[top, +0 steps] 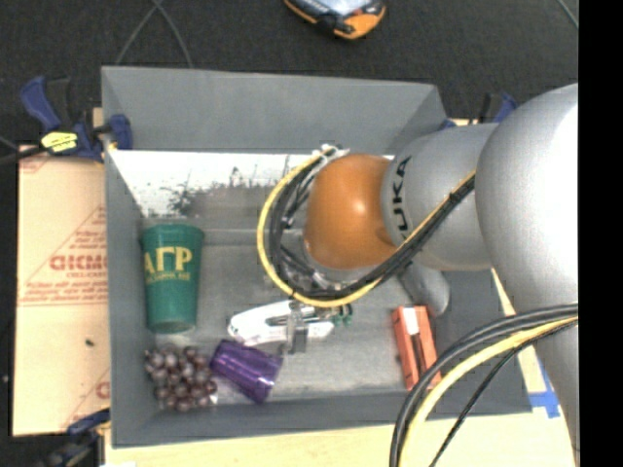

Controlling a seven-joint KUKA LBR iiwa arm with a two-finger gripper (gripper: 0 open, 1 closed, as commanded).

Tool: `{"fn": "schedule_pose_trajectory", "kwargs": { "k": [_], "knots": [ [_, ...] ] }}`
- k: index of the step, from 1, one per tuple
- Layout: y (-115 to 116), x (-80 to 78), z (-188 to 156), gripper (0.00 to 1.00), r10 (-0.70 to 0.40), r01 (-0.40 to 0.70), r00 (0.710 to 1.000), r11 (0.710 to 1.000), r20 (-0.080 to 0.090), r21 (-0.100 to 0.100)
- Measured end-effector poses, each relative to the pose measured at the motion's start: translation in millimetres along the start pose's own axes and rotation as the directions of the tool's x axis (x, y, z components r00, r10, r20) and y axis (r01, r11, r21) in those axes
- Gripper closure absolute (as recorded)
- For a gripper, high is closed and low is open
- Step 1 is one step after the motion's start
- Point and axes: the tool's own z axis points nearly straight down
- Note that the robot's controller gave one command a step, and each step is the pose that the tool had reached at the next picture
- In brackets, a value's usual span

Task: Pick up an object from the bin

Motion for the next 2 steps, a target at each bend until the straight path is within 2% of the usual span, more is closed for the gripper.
{"fn": "schedule_pose_trajectory", "kwargs": {
  "k": [1, 2],
  "knots": [
    [3.3, -1.0, -3.1, 1.0, 0.008, -0.008, 1.0, 1.0, 0.001, 0.0],
    [3.3, -1.0, -3.2, 1.0, 0.008, -0.008, 1.0, 1.0, 0.001, -0.001]
  ]
}}
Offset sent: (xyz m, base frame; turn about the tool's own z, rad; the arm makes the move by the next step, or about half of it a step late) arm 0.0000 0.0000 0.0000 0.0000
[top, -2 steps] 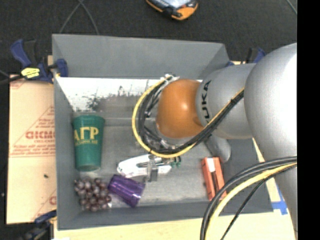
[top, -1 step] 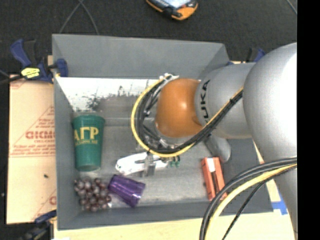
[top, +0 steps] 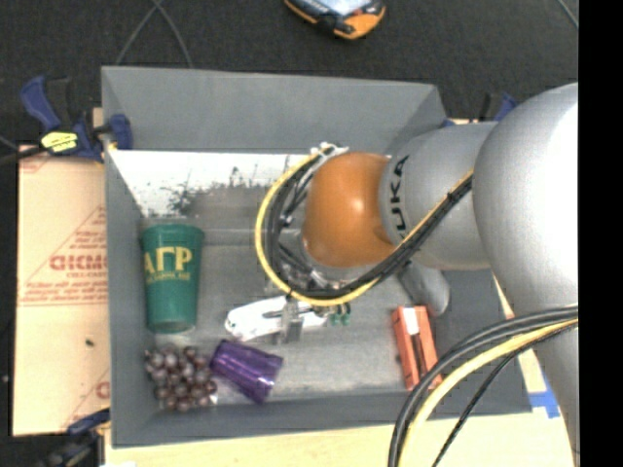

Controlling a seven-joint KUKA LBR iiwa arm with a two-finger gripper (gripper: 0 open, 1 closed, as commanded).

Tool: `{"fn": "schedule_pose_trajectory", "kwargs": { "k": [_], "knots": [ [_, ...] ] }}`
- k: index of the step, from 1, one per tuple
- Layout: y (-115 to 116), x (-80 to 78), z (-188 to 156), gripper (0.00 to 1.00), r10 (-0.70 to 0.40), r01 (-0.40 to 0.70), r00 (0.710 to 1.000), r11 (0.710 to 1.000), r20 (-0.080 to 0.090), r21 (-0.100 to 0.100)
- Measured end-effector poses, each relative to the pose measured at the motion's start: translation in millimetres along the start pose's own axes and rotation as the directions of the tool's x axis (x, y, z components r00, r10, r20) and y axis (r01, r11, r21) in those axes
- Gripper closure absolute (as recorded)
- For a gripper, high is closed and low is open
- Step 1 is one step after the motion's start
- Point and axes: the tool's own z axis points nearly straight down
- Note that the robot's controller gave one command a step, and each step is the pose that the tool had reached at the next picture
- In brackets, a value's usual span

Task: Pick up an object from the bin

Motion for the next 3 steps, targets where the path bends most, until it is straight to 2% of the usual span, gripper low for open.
{"fn": "schedule_pose_trajectory", "kwargs": {
  "k": [1, 3],
  "knots": [
    [-0.4, 3.4, -24.2, 1.0, 0.002, -0.002, 1.0, 1.0, -0.013, 0.001],
    [-0.5, 0.8, -104.5, 1.0, 0.004, -0.004, 1.0, 1.0, -0.007, 0.002]
  ]
}}
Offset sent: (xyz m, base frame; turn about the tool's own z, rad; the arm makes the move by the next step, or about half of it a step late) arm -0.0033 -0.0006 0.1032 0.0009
